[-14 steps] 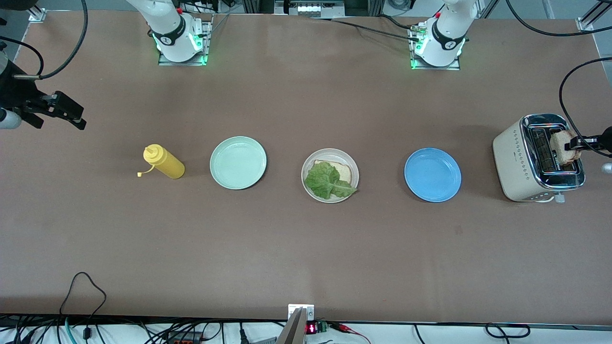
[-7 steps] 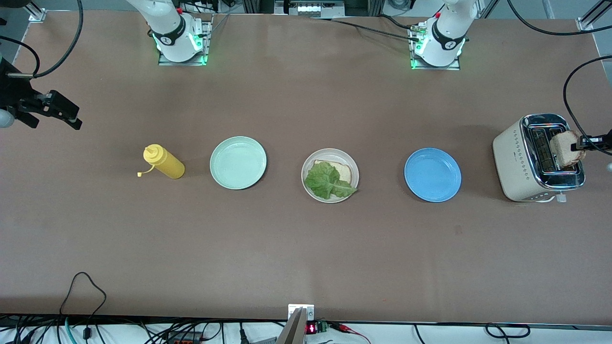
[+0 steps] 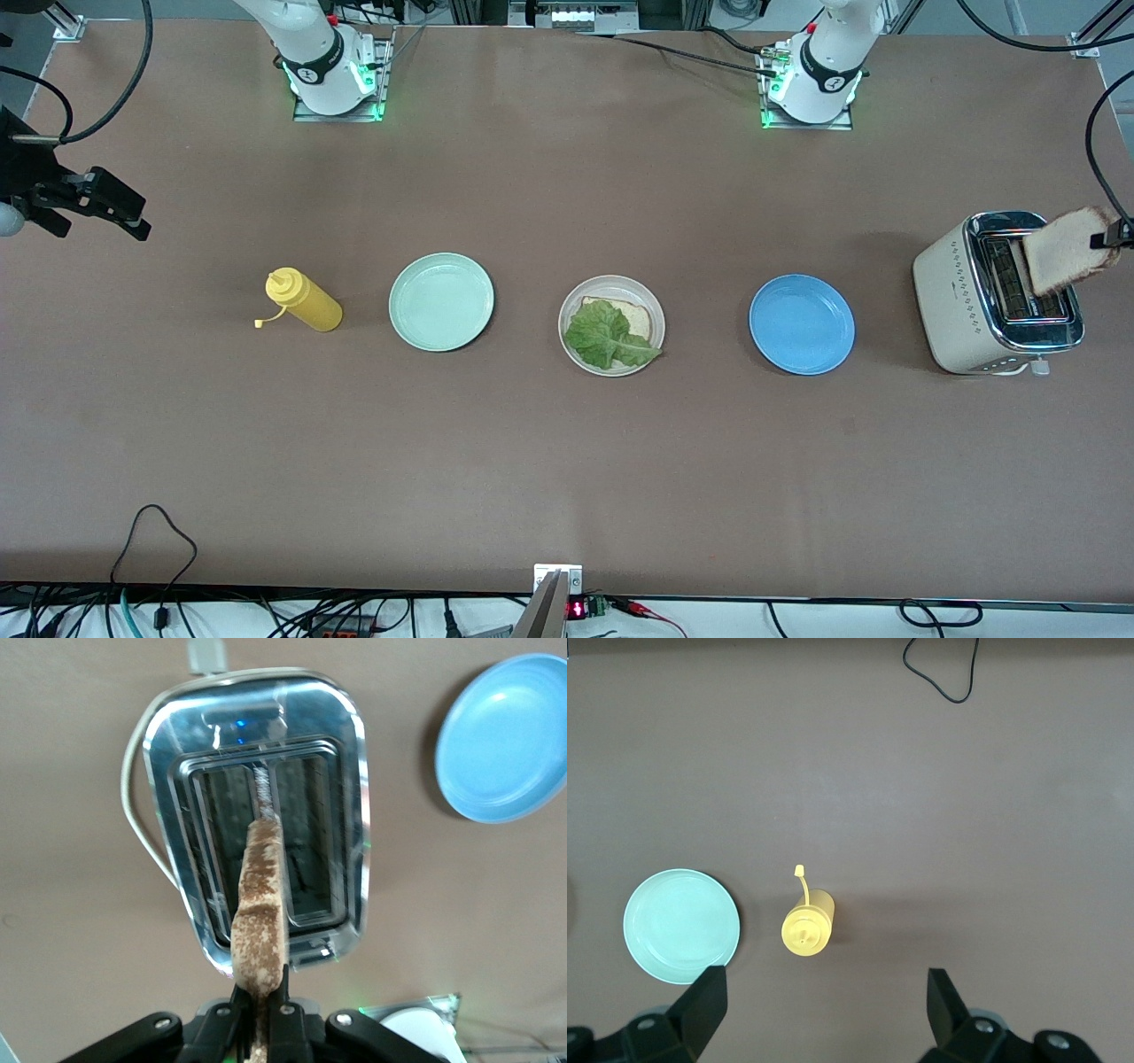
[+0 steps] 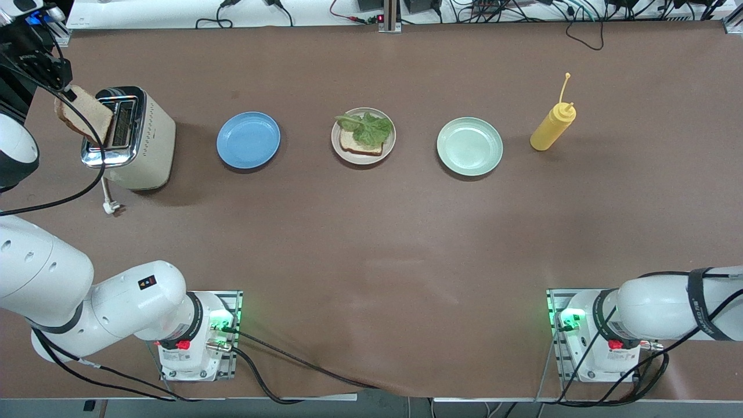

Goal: Make sandwich in beige plate with both arms
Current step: 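Lift the second bread slice and carry it over the lettuce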

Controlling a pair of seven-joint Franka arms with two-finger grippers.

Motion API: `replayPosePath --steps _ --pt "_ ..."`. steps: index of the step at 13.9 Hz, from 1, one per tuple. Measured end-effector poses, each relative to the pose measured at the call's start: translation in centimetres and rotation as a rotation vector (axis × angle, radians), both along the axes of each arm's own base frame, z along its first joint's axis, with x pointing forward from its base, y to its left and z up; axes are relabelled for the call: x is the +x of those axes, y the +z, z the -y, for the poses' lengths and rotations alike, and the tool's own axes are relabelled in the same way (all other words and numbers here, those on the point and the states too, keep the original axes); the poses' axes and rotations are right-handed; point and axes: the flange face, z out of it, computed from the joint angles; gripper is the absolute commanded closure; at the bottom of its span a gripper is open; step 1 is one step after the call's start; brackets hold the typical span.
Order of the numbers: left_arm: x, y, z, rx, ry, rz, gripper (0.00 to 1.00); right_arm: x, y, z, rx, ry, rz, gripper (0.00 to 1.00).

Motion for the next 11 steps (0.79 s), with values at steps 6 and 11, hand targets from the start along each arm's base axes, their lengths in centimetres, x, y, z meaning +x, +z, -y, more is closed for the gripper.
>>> replayPosePath --steps 6,11 --pt "2.2 3.0 9.9 -0.075 -0.179 -0.059 0.99 0.0 0.0 0.0 0.000 0.000 -0.001 0.00" --pt "4.0 2.2 25.3 -0.279 -0.307 -0.095 0.99 0.0 0.0 0.0 0.000 0.000 -0.003 0.00"
